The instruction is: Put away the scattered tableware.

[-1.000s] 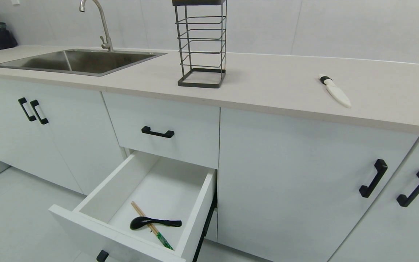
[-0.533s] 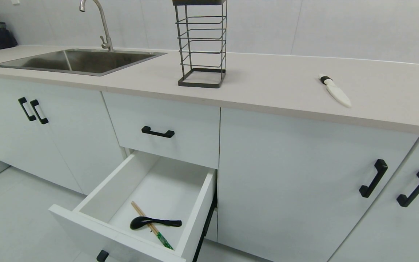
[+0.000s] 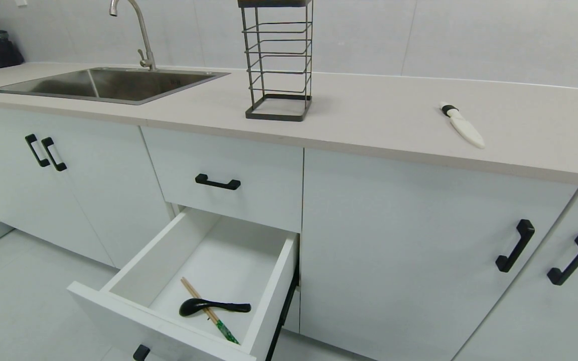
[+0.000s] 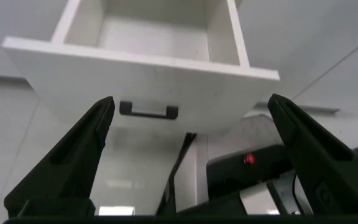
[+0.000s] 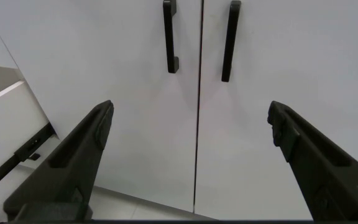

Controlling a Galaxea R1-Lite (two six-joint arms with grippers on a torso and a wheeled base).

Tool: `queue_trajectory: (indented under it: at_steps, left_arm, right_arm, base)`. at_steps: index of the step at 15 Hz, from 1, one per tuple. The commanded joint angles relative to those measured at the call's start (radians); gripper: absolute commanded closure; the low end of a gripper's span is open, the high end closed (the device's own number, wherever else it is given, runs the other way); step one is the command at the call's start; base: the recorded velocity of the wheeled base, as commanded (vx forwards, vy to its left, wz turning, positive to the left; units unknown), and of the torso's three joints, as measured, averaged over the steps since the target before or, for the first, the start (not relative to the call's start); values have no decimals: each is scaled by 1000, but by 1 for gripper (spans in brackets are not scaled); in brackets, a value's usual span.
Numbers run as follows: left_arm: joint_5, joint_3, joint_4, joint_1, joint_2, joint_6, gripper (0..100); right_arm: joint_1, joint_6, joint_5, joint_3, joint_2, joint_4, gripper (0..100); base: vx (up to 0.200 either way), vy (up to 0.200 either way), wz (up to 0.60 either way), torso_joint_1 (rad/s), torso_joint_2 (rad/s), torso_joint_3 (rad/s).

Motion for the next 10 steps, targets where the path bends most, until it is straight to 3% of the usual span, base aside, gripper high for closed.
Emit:
queue_trajectory:
  at_steps: [1, 2, 4, 5, 6, 8, 10]
  left_arm:
    - [1, 34, -30, -24, 142, 21, 0]
    - [2, 28, -61, -30, 192, 70, 0]
    - [2, 20, -113, -31, 315, 225, 0]
    - [2, 12, -122, -31, 373, 277, 0]
    - [-1, 0, -131, -31, 427, 305, 0]
    - [-34, -52, -176, -35, 551, 317, 0]
    - [-162, -89, -246, -42, 652, 340, 0]
  right_arm:
    - [0, 0, 0, 0, 3, 0, 0]
    - [0, 0, 0, 0, 3, 0, 0]
    - [0, 0, 0, 0, 3, 0, 0]
    - [0, 0, 0, 0, 3, 0, 0]
    - [0, 0, 0, 0, 3, 0, 0]
    - [0, 0, 0, 0, 3, 0, 0]
    - [0, 0, 0, 0, 3, 0, 0]
  base:
    - [0, 0, 0, 0, 0, 0]
    - [0, 0, 0, 0, 0, 0]
    - [0, 0, 0, 0, 0, 0]
    - [0, 0, 0, 0, 0, 0]
    - [0, 0, 0, 0, 0, 0]
    - [0, 0, 0, 0, 0, 0]
    - [0, 0, 0, 0, 0, 0]
